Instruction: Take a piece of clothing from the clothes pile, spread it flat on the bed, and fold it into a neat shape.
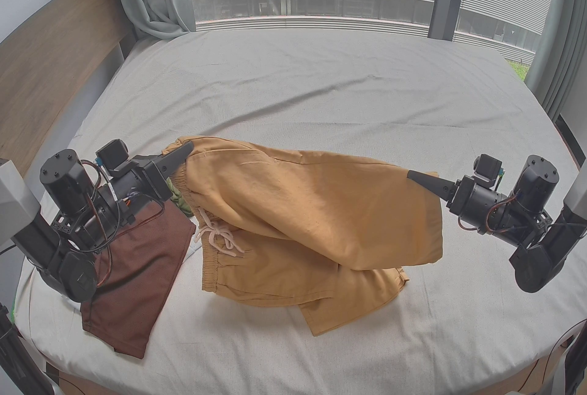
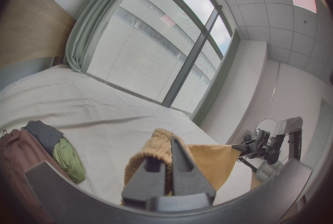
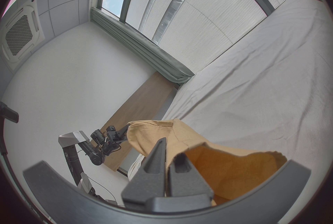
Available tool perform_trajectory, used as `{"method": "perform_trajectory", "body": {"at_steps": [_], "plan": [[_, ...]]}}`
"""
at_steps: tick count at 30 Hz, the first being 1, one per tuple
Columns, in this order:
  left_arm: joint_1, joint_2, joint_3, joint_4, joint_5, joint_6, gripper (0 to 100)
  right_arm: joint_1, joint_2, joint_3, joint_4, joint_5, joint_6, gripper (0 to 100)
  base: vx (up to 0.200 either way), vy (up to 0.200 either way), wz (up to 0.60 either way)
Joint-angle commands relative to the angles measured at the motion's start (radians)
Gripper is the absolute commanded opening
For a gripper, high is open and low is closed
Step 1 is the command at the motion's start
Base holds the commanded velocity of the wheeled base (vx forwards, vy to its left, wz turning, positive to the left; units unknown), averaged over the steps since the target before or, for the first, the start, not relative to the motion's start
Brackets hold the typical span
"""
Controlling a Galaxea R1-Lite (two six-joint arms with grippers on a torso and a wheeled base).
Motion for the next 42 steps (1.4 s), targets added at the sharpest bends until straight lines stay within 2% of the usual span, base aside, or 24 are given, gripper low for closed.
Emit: {"method": "perform_trajectory", "body": {"at_steps": [1,16,25,42], "plan": [[0.0,-0.01,-0.002,-0.002,-0.002,0.001,0,0.002,-0.055,0.007,-0.001,-0.001,0.0,0,0.0,0.0,0.0],[0.007,-0.051,0.004,-0.002,-0.022,0.003,0,-0.007,-0.158,0.005,-0.001,-0.004,-0.002,0,0.0,0.0,0.0],[0.035,-0.052,0.007,-0.002,-0.072,0.009,0,-0.015,-0.167,0.003,-0.001,-0.009,-0.003,0,0.0,0.0,0.0],[0.053,-0.057,0.01,-0.001,-0.088,0.009,0,-0.059,-0.166,-0.009,-0.001,-0.007,-0.005,0,0.0,0.0,0.0]]}}
